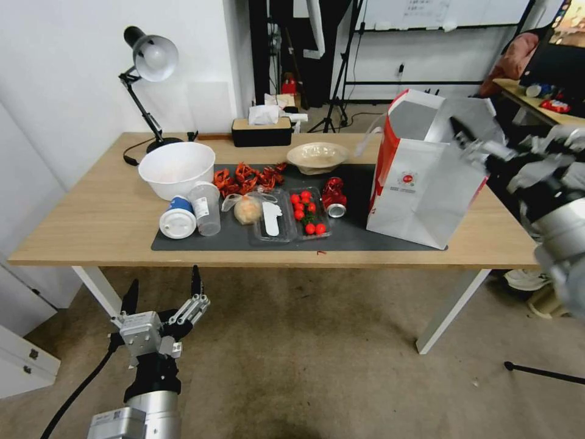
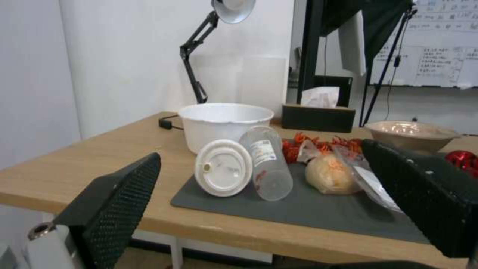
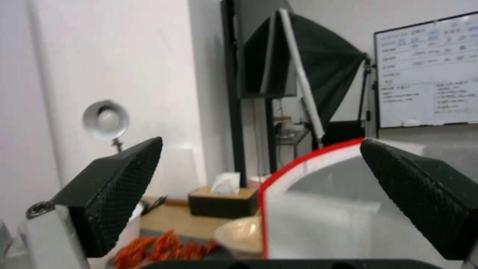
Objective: Pick up the food delivery bag from the floor and place it on the table.
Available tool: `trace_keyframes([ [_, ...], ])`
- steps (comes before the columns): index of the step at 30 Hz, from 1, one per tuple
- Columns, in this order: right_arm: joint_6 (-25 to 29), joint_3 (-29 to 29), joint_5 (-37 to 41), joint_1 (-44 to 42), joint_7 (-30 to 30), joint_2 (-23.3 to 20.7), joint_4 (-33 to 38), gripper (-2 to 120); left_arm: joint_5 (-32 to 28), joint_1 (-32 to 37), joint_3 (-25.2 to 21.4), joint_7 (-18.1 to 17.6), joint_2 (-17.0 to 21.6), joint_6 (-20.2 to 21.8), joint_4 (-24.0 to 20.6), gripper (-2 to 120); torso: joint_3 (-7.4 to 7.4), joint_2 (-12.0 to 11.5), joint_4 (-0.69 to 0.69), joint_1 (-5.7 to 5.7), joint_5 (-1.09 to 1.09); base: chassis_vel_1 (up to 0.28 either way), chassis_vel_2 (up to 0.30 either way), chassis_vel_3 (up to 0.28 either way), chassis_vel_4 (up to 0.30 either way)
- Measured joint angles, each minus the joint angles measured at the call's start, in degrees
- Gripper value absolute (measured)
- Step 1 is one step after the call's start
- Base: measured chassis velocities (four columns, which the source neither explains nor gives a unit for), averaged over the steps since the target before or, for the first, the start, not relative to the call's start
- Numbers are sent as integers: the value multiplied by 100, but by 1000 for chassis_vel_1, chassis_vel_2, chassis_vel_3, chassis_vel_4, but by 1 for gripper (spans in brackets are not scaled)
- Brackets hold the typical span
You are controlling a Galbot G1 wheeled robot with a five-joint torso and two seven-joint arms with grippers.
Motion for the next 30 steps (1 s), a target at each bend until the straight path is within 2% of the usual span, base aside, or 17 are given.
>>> trace_keyframes([
  [4,101,-7,-273,-373,-132,159,42,100,49,21,13,7,0,-1,-16,100,0,0,-2,0,0,0,0,0,0],
  [7,520,-32,-1059,-1352,-160,495,-24,100,146,53,27,62,0,-1,-8,100,0,0,-2,0,0,0,0,0,0],
  [10,643,-35,-1379,-1665,-106,628,-52,100,170,53,28,70,1,1,18,100,0,0,-1,-1,0,0,0,0,0],
  [11,745,-60,-1705,-1881,-24,746,-104,100,176,45,25,72,1,2,46,100,0,0,-2,0,-1,0,0,0,0],
  [17,1047,-246,-2385,-2236,256,1060,-394,100,192,4,3,88,1,2,146,100,0,0,-1,-1,1,0,0,0,0],
  [24,1451,-363,-2601,-2459,294,1295,-851,100,263,-136,-3,112,1,-36,373,100,0,0,-1,-1,1,0,0,0,0],
  [30,1776,-545,-2638,-2530,94,1407,-1115,100,314,-281,-9,134,1,-82,628,100,0,0,-1,0,1,0,0,0,0],
])
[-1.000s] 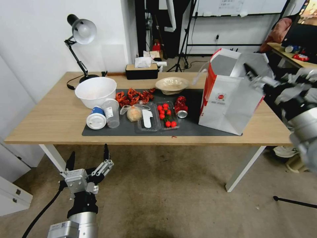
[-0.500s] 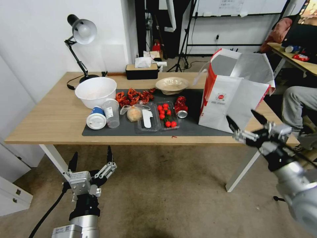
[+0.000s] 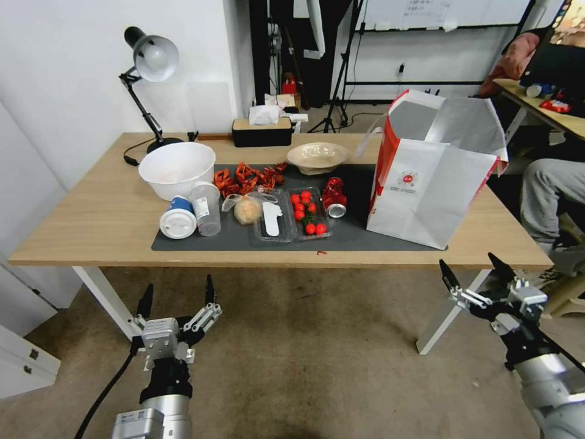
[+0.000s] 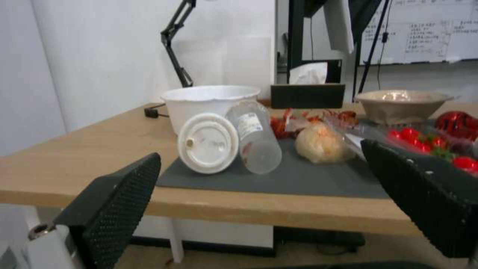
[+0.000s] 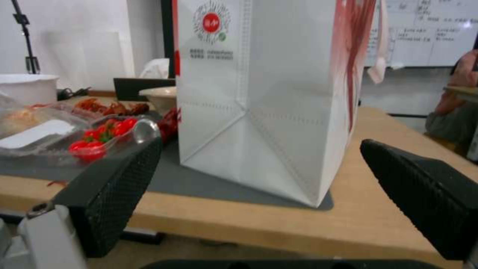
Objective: Pick up the food delivery bag from the floor and place it on the table.
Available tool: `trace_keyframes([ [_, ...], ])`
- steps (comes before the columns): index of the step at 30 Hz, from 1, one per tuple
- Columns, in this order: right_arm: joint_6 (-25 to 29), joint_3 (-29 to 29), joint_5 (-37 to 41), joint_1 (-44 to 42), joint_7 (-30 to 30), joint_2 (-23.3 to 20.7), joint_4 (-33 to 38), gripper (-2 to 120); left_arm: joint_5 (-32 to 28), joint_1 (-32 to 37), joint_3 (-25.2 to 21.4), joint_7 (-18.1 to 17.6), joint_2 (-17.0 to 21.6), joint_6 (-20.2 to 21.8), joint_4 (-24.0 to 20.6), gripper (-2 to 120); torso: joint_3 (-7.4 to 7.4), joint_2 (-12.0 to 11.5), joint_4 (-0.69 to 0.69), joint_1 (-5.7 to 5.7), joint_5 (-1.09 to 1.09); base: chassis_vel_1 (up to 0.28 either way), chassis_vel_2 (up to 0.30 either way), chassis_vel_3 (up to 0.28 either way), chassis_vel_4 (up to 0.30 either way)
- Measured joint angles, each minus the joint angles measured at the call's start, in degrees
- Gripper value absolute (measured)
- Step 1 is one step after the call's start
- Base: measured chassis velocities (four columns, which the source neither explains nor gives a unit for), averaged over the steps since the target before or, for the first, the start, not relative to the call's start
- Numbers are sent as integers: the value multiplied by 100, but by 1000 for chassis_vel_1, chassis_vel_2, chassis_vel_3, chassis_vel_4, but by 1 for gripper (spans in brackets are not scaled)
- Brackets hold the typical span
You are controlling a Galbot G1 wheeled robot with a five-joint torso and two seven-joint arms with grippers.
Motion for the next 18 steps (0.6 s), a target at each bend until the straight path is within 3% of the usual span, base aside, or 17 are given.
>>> trace_keyframes([
  [5,248,-379,-95,147,-81,166,-195,100,2,-151,-61,-3,0,-72,357,100,0,0,0,0,-1,0,0,0,0],
  [18,280,-783,-320,377,35,419,-311,100,-3,-320,-95,17,0,-76,610,100,0,-1,0,0,0,0,0,0,0],
])
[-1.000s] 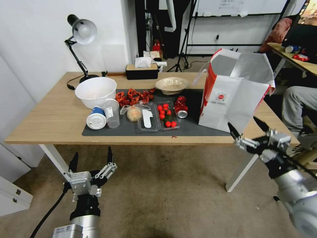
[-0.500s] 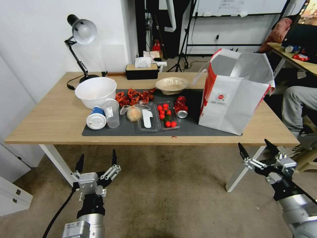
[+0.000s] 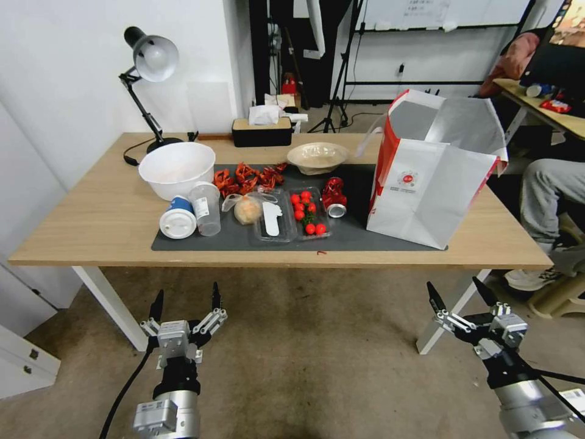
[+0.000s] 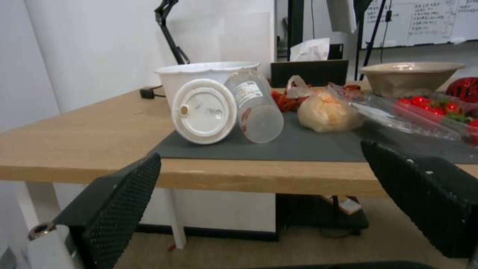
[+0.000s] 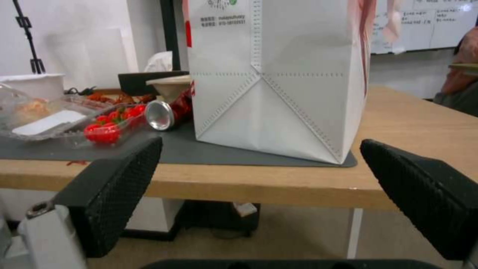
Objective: Pick up the food delivery bag from the floor and place it on the table.
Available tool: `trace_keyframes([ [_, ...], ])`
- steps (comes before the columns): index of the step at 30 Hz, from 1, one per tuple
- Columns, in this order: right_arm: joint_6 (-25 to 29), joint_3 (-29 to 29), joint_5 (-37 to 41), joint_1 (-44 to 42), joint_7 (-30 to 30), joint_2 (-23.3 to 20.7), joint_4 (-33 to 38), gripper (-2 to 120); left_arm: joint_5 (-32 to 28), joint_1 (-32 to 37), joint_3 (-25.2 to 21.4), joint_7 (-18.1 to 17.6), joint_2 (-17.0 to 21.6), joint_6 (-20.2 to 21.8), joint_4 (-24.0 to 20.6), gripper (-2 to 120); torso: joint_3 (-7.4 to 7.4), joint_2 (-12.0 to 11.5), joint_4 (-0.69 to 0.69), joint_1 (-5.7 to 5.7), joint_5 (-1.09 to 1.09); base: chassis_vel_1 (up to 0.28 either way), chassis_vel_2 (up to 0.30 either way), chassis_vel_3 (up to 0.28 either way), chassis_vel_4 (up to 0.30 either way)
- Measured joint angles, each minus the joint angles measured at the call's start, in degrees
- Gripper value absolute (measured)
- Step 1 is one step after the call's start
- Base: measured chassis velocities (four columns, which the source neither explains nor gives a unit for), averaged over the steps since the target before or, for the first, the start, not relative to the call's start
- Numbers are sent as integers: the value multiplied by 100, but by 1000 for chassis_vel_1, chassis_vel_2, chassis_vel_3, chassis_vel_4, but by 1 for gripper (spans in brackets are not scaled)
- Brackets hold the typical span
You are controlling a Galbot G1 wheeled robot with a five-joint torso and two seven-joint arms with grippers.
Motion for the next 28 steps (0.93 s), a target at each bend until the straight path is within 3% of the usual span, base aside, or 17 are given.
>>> trace_keyframes([
  [28,-62,-83,-46,65,30,-1,-29,100,-46,29,51,2,0,109,-17,100,0,0,0,0,0,0,0,0,0],
])
